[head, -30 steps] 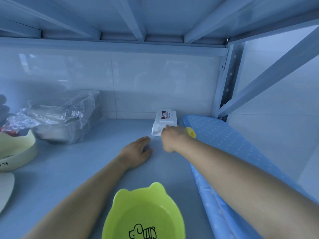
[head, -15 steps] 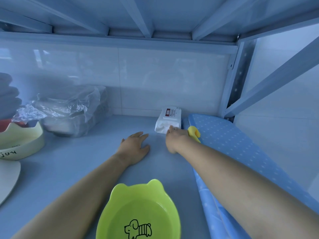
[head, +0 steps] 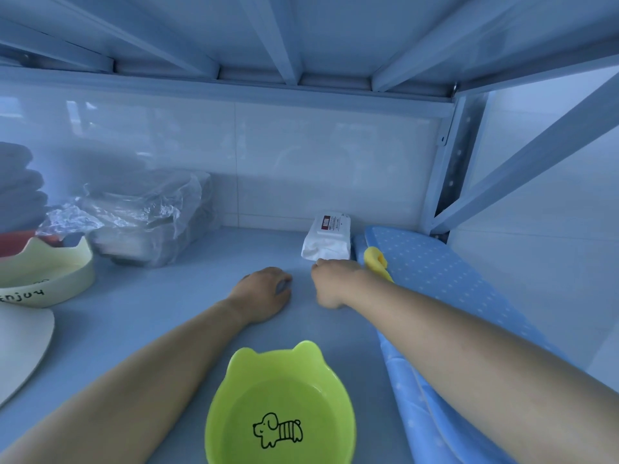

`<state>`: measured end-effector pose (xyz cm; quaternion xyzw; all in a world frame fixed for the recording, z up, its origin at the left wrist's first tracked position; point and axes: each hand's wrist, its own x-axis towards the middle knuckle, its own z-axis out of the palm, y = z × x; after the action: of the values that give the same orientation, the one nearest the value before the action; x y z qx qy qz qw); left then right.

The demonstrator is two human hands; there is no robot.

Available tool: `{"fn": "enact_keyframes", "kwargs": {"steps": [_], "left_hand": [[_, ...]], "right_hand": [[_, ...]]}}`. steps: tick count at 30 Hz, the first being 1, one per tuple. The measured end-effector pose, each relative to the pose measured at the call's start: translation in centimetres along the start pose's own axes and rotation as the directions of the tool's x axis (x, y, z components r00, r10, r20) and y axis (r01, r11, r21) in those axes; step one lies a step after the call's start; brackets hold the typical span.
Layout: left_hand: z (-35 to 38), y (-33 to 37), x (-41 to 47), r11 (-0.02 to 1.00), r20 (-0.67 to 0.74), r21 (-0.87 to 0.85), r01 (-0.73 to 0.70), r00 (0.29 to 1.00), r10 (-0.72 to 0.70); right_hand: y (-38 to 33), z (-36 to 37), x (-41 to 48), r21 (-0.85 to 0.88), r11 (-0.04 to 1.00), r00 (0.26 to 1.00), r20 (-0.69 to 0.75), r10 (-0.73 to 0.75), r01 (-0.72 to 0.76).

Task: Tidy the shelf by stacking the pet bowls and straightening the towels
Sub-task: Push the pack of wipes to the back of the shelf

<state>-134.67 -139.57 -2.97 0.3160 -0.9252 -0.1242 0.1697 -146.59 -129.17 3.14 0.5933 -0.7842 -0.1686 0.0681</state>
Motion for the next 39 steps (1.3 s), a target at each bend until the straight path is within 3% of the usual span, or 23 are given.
{"fn": "enact_keyframes", "kwargs": {"steps": [6, 15, 21, 29, 34, 39], "left_hand": [[-2.4, -2.4, -2.4, 0.979, 0.023, 0.157, -0.132, 0.991, 0.130], [-9.6, -6.9, -5.1, 0.946, -0.117, 0.240, -0.217, 0.961, 0.250], [-10.9, -8.3, -5.8, 0.939, -0.125, 0.191, -0.286, 0.942, 0.312], [-9.2, -7.5, -4.4, 0.927, -0.079, 0.135, -0.349, 0.929, 0.361], [-7.5, -6.5, -2.8, 0.930, -0.070, 0.112, -0.351, 0.930, 0.360], [-6.5, -6.1, -0.7, 0.950, -0.048, 0.077, -0.303, 0.951, 0.307]], "right_hand": [[-1.8, -1.1, -0.2, 0.151, 0.988, 0.998, -0.054, -0.023, 0.031], [-5.7, -3.7, 0.7, 0.266, 0.962, 0.986, -0.165, -0.022, 0.066], [-7.6, -5.6, 0.4, 0.300, 0.952, 0.975, -0.220, 0.007, 0.060], [-6.4, -3.7, -0.9, 0.333, 0.941, 0.976, -0.181, 0.123, -0.057], [-4.5, -2.0, -0.8, 0.393, 0.906, 0.957, -0.170, 0.237, -0.155], [-2.7, -1.3, 0.3, 0.386, 0.905, 0.951, -0.169, 0.260, -0.179]]}}
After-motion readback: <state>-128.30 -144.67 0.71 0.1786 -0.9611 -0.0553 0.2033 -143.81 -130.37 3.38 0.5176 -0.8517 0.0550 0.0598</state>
